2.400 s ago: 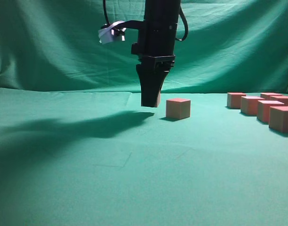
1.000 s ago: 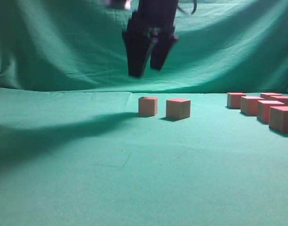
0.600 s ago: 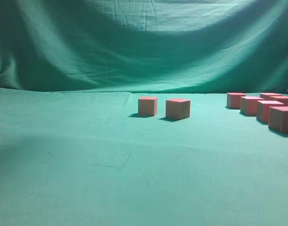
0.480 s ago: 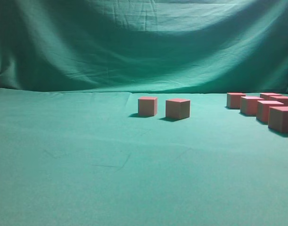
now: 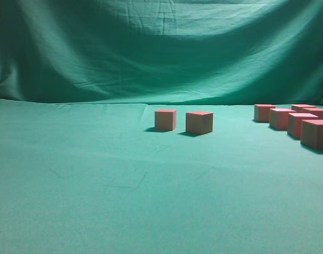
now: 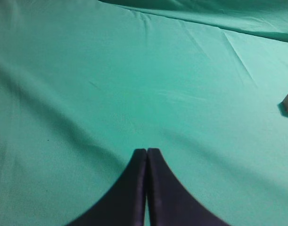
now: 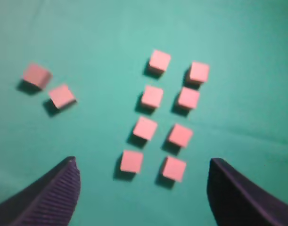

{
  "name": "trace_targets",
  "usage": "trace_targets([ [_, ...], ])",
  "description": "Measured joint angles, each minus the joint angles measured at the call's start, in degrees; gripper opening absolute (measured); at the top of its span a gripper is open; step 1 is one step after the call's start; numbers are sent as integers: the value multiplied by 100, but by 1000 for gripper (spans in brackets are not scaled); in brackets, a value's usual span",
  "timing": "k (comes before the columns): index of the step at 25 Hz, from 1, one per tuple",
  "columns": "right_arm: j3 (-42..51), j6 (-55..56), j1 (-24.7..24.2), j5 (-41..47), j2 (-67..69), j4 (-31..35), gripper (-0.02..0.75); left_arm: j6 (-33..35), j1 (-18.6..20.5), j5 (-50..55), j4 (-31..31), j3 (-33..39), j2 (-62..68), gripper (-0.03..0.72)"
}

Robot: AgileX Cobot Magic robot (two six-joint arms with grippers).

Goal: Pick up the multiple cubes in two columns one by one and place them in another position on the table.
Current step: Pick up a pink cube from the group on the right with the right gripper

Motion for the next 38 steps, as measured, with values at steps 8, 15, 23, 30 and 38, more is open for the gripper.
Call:
trace_targets([
  [8, 2473, 441, -494, -564, -223, 254, 557, 0, 0, 0, 0, 0, 0, 0],
  [15, 3397, 559, -496, -2360, 198, 786, 557, 0, 0, 0, 0, 0, 0, 0],
  [23, 3397, 344, -496, -3276, 1276, 786, 557, 0, 0, 0, 0, 0, 0, 0],
  [30, 3397, 295, -496, -3786, 1707, 687, 557, 0, 0, 0, 0, 0, 0, 0],
  [38, 3366, 285, -496, -4038, 1938, 662, 461, 0, 0, 0, 0, 0, 0, 0],
])
